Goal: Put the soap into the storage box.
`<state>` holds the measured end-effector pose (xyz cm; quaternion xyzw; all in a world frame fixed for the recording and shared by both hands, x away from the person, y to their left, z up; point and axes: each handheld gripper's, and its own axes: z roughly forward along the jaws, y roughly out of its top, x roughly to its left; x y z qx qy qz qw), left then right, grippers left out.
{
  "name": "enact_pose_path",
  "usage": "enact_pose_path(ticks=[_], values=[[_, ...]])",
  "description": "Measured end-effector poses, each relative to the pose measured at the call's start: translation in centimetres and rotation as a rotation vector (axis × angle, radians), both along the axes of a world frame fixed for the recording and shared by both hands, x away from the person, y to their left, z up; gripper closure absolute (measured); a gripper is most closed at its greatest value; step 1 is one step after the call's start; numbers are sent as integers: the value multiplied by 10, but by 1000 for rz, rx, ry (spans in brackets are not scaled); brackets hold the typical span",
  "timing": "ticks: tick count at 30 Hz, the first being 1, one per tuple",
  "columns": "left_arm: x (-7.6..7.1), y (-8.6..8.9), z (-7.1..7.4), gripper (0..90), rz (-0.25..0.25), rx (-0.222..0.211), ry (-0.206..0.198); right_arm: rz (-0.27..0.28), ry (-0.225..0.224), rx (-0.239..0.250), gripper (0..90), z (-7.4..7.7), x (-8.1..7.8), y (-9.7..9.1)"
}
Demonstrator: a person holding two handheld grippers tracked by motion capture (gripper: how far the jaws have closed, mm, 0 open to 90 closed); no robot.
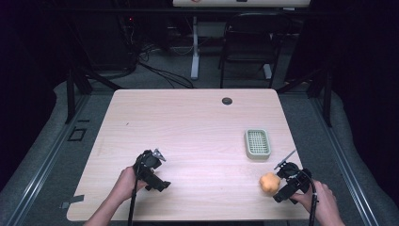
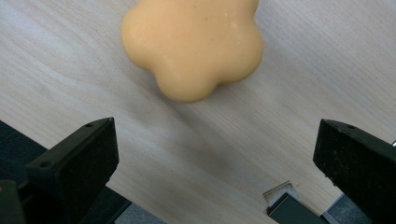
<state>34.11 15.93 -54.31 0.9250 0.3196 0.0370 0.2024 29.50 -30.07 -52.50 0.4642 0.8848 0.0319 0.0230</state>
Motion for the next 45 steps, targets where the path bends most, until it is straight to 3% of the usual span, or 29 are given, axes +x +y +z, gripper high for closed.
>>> enact_pose_path(ticks=[1, 2, 3, 11, 12, 15, 16, 17, 19, 20, 23, 24, 26, 27, 34, 35, 39, 40, 44, 45], values=[[0, 0, 0, 0, -1, 0, 0, 6, -4, -3, 0, 1, 0, 2], [0, 0, 0, 0, -2, 0, 0, -31, -42, 40, 0, -3, -2, 4], [0, 0, 0, 0, -1, 1, 0, 15, -3, -9, 0, 2, 1, 4], [0, -1, -1, 0, -5, 2, 3, 7, -26, 17, 0, -1, 1, 11], [0, -1, -1, 0, -5, 2, 3, 34, -10, -6, 0, 1, 3, 11], [0, -1, -1, 0, -7, 2, 4, 14, -40, 23, 0, 0, 1, 14], [0, -1, -1, 0, -7, 1, 4, -4, -65, 53, 0, -2, 0, 17], [0, -1, -1, 0, -7, 1, 4, -4, -65, 53, 0, -2, 0, 17], [0, -1, -1, 0, -7, 1, 5, 59, -9, -11, 0, 5, 5, 17], [0, -1, -1, 0, -8, 1, 5, 65, -10, -22, 0, 6, 6, 17], [0, -2, -1, 0, -8, 2, 4, 29, -53, 21, 0, 3, 4, 20], [0, -2, -1, 0, -9, 3, 4, 49, -33, 0, 0, 5, 7, 21], [-1, -2, -1, 0, -9, 3, 4, 18, -73, 39, 0, 1, 6, 24], [-1, -2, -1, 0, -9, 2, 4, 54, -38, 4, 0, 5, 10, 25], [-1, -2, -1, 0, -12, 5, 7, 64, -37, 1, 0, 7, 17, 26], [-1, -2, -1, 0, -12, 4, 7, 39, -56, 21, 0, 4, 17, 27], [-1, -3, -1, 0, -12, 5, 7, 66, -26, -9, 0, 7, 22, 27], [-1, -3, -1, 0, -12, 5, 8, 42, -48, 25, 0, 4, 21, 28], [-1, -3, -1, 0, -13, 5, 9, 68, -25, -2, 0, 6, 25, 29], [-1, -3, -1, 0, -13, 5, 8, 31, -54, 43, 0, 2, 23, 30]])
